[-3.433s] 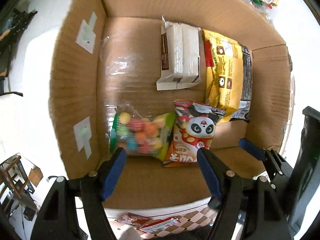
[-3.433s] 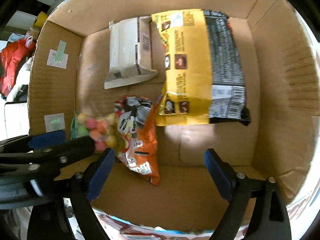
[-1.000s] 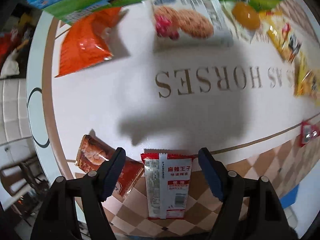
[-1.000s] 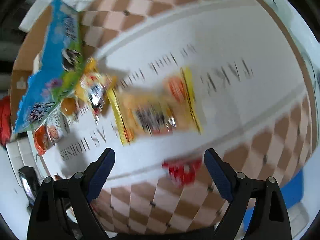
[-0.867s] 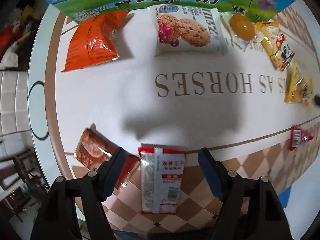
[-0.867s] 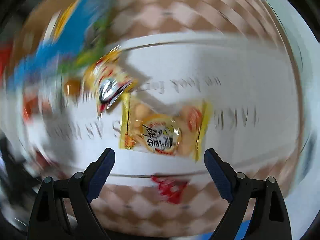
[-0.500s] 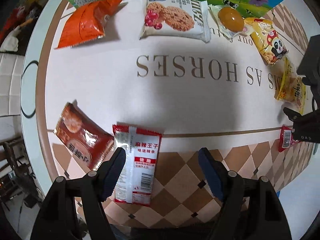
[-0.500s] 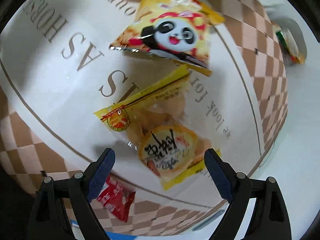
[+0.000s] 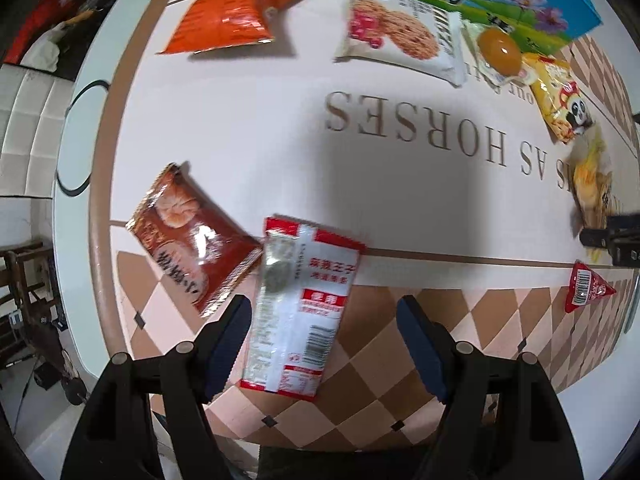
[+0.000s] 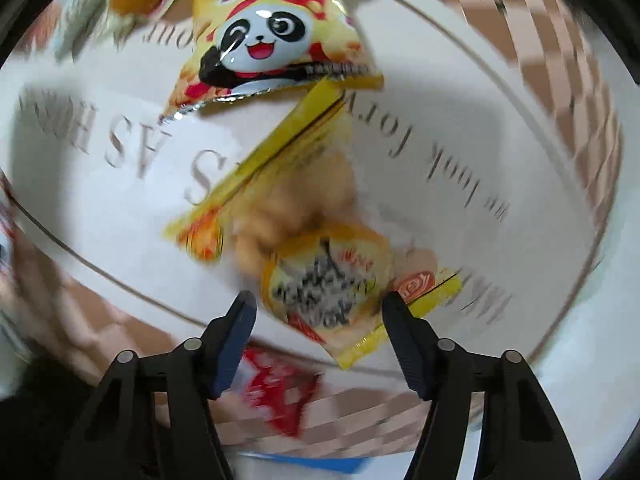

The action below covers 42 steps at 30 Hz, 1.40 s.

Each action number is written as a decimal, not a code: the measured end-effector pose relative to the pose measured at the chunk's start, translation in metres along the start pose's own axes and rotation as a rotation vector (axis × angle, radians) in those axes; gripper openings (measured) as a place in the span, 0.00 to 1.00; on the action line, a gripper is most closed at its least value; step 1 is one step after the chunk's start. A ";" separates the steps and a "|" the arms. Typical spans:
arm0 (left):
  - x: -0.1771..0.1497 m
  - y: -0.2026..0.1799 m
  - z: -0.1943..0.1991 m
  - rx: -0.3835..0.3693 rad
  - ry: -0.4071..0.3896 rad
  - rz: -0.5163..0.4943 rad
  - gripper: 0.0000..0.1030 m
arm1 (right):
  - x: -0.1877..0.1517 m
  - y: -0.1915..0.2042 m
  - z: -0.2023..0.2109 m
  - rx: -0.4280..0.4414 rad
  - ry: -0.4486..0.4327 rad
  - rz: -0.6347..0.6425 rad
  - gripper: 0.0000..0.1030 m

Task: Organize snacks
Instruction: 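Grasp the red-white spicy strip pack with the left tool, then grasp the yellow cracker bag with the right tool while the left tool lifts its pack toward the box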

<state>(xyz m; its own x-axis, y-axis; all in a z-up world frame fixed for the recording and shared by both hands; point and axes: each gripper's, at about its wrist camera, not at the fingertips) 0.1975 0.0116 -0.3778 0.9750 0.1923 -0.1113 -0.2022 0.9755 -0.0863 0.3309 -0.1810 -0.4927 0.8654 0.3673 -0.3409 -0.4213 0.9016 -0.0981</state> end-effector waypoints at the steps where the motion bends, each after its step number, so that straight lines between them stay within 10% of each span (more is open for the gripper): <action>1: -0.002 0.004 0.000 0.004 0.000 0.004 0.72 | -0.003 -0.002 -0.001 0.070 0.011 -0.036 0.61; 6: -0.011 0.034 -0.002 -0.001 0.030 0.022 0.72 | -0.017 0.003 -0.016 0.317 0.078 -0.157 0.56; 14: -0.028 0.047 -0.035 -0.012 0.124 -0.009 0.72 | -0.023 0.009 -0.017 0.387 0.069 -0.213 0.70; 34: -0.038 0.051 -0.038 -0.008 0.072 -0.016 0.45 | -0.043 -0.043 0.064 0.144 -0.126 -0.197 0.75; 42: -0.025 0.050 -0.025 -0.077 0.041 0.007 0.45 | -0.067 -0.135 0.024 0.574 -0.056 -0.728 0.75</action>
<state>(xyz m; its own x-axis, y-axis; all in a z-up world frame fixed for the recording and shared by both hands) 0.1612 0.0526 -0.4039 0.9694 0.1927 -0.1523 -0.2167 0.9629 -0.1610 0.3363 -0.3216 -0.4346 0.8821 -0.3365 -0.3298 0.4167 0.8839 0.2126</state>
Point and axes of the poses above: each gripper's, at about its wrist camera, not at the fingertips, and z roughly against the way its jaws point, y to its left, x to its top, and after that the axes turned 4 degrees about -x, right-handed
